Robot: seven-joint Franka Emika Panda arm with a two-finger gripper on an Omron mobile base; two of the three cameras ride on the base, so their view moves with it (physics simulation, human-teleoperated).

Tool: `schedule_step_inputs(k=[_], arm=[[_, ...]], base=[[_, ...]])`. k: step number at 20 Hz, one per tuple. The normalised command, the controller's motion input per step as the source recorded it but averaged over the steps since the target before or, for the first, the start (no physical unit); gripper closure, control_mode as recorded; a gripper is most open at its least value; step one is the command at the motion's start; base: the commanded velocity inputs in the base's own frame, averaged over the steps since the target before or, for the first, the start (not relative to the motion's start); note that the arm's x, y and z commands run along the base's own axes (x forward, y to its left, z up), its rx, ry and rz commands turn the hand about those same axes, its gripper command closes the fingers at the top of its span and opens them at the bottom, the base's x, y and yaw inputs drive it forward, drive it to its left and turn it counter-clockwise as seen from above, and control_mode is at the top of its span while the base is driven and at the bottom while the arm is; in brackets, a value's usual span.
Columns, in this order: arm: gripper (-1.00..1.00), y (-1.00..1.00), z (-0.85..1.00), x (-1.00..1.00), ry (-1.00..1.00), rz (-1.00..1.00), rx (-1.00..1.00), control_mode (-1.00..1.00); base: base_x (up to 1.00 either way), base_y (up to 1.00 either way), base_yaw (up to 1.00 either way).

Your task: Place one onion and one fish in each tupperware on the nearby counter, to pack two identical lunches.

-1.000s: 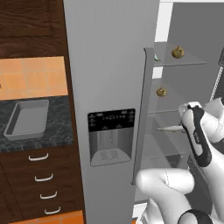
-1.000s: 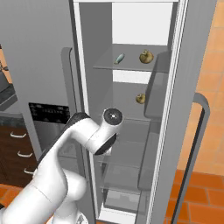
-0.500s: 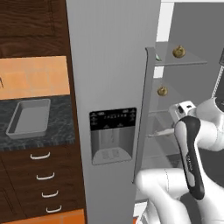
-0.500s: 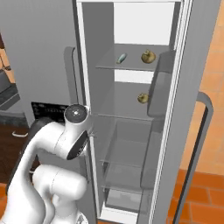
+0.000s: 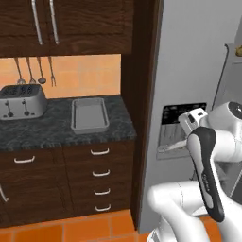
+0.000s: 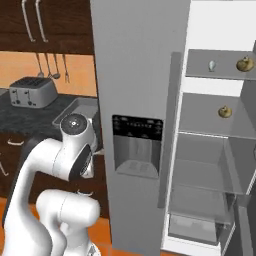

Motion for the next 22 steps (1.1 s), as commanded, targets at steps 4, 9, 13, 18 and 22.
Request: schedule_step_inputs(k=[4, 9, 13, 18, 22], arm=[[1.0, 0.0, 0.0, 0.0, 0.0, 0.0, 0.0, 1.0], [1.0, 0.0, 0.0, 0.0, 0.0, 0.0, 0.0, 1.0], [1.0, 0.0, 0.0, 0.0, 0.0, 0.0, 0.0, 1.0], [1.0, -0.13, -0.34, 0.52, 0.0, -0.11, -0.08, -1.0], [1.0, -0.86, -0.63, 0.52, -0.01, -0.16, -0.02, -1.0]], base=[[0.72, 1.0, -0.01], [0.99, 1.0, -0.11], [1.0, 0.96, -0.27], [0.4, 0.19, -0.12], [0.0, 0.0, 0.0]])
